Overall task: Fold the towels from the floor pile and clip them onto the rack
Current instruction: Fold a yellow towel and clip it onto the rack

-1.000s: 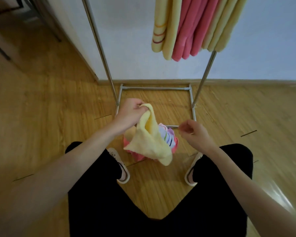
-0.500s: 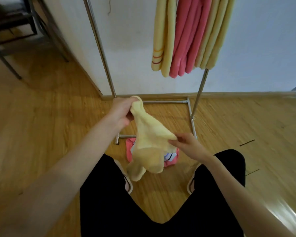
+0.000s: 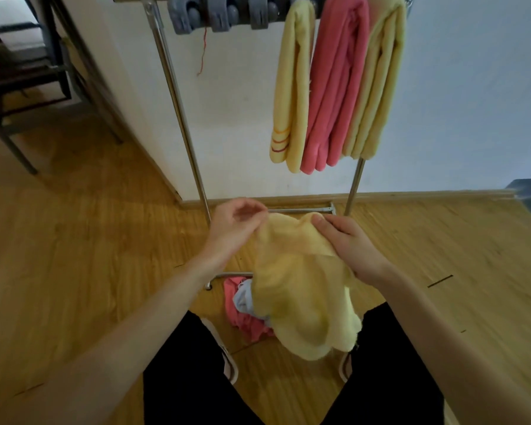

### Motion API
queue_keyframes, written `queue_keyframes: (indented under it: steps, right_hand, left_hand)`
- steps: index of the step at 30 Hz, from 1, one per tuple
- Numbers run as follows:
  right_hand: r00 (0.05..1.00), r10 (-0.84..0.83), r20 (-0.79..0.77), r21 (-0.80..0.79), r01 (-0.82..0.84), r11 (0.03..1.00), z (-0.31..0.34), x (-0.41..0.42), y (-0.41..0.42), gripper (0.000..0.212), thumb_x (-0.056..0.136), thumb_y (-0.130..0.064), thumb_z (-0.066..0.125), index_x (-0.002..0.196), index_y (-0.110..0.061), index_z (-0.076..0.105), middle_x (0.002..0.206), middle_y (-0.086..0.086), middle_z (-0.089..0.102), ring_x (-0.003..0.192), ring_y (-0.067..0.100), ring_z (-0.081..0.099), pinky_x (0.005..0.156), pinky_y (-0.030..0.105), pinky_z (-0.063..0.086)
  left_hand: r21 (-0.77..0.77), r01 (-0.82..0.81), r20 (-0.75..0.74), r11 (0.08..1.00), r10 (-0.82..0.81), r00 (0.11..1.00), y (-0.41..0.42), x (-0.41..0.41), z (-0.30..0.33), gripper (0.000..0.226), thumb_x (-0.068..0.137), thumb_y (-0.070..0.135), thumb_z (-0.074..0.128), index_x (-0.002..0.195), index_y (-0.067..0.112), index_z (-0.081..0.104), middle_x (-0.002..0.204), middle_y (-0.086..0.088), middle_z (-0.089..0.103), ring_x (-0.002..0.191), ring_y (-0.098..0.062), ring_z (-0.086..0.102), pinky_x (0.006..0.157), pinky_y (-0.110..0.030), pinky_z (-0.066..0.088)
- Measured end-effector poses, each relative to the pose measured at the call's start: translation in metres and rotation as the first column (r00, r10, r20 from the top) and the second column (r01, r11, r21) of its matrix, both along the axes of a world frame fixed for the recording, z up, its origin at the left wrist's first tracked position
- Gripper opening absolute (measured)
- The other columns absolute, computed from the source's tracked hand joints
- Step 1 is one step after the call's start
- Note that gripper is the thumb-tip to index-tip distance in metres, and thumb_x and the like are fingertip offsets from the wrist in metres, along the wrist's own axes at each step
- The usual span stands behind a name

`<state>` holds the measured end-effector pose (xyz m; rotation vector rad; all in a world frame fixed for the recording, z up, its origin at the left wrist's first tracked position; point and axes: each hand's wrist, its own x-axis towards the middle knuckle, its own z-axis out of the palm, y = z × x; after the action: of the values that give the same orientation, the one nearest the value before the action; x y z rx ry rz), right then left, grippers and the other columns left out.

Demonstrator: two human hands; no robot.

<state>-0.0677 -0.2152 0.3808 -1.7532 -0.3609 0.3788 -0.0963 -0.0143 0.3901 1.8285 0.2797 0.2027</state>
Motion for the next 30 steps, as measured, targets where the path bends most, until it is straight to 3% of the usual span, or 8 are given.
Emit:
queue_keyframes:
  steps: [3,5,7,10,14,20,25,30]
  right_hand:
    - [0.995,-0.054,-0.085,0.034,0.057,0.998,0.004,0.004,0.007,0.039,0.099,-0.032,0.046,0.092,0.000,0.067,0.077,0.008,0.064,0.071,0.017,0.060,0.063,0.027,0.050]
    - [0.983,-0.092,-0.160,0.060,0.103,0.993,0.007,0.005,0.010,0.036,0.098,-0.032,0.048,0.089,-0.004,0.068,0.078,0.008,0.066,0.072,0.017,0.062,0.065,0.027,0.052]
    - [0.970,-0.113,-0.217,0.073,0.132,0.989,0.009,0.006,0.012,0.032,0.098,-0.032,0.049,0.089,-0.008,0.070,0.083,0.010,0.068,0.077,0.018,0.065,0.073,0.032,0.053]
    - [0.953,-0.113,-0.281,0.110,0.149,0.983,0.010,0.006,0.015,0.030,0.098,-0.030,0.050,0.087,-0.010,0.069,0.078,0.006,0.070,0.072,0.016,0.066,0.067,0.030,0.053]
    - [0.932,-0.090,-0.351,0.125,0.141,0.982,0.010,0.002,0.018,0.033,0.099,-0.031,0.048,0.083,-0.010,0.068,0.066,0.003,0.068,0.060,0.013,0.065,0.057,0.027,0.050]
    - [0.912,-0.122,-0.392,0.071,0.162,0.984,0.007,-0.004,0.024,0.038,0.097,-0.042,0.047,0.083,-0.014,0.068,0.073,0.004,0.069,0.069,0.016,0.066,0.070,0.032,0.053]
    - [0.935,-0.065,-0.350,-0.014,0.064,0.998,0.001,-0.009,0.023,0.056,0.090,-0.065,0.037,0.094,-0.018,0.068,0.089,0.002,0.073,0.088,0.014,0.069,0.085,0.031,0.055]
    - [0.970,-0.017,-0.243,-0.012,0.015,1.000,-0.008,-0.012,0.016,0.071,0.077,-0.077,0.044,0.101,-0.015,0.070,0.099,0.001,0.072,0.096,0.020,0.067,0.092,0.035,0.052]
  left_hand:
    - [0.238,0.171,0.153,0.956,-0.210,0.966,-0.002,-0.014,-0.001,0.011,0.079,0.018,0.076,0.088,0.014,0.071,0.087,0.005,0.070,0.086,-0.007,0.065,0.081,-0.024,0.052]
    - [0.440,0.182,0.254,0.879,-0.316,0.914,-0.005,-0.021,-0.005,0.024,0.072,0.031,0.079,0.088,0.016,0.071,0.093,0.007,0.066,0.093,-0.007,0.060,0.088,-0.020,0.045]
    - [0.527,0.168,0.290,0.833,-0.362,0.886,-0.010,-0.026,-0.007,0.036,0.068,0.040,0.080,0.094,0.017,0.070,0.101,0.006,0.060,0.101,-0.007,0.055,0.093,-0.015,0.039]
    - [0.530,0.179,0.327,0.829,-0.394,0.859,-0.018,-0.028,-0.011,0.044,0.070,0.040,0.079,0.102,0.014,0.068,0.103,0.003,0.056,0.101,-0.010,0.054,0.092,-0.023,0.044]
    - [0.541,0.161,0.389,0.826,-0.415,0.822,-0.028,-0.027,-0.014,0.035,0.077,0.035,0.076,0.103,0.013,0.067,0.100,0.002,0.057,0.097,-0.011,0.055,0.085,-0.027,0.048]
    - [0.669,0.097,0.399,0.737,-0.466,0.789,-0.032,-0.024,-0.017,0.011,0.091,0.018,0.060,0.094,0.009,0.065,0.090,0.001,0.057,0.084,-0.008,0.054,0.077,-0.017,0.043]
    - [0.465,0.095,0.345,0.880,-0.279,0.896,-0.032,-0.025,-0.011,0.014,0.099,0.019,0.045,0.089,0.010,0.048,0.064,-0.003,0.048,0.053,-0.016,0.046,0.046,-0.026,0.037]
    - [0.338,0.015,0.341,0.941,-0.137,0.930,-0.025,-0.021,-0.001,0.013,0.100,0.017,0.043,0.090,0.010,0.043,0.061,0.004,0.039,0.050,-0.008,0.036,0.046,-0.023,0.030]
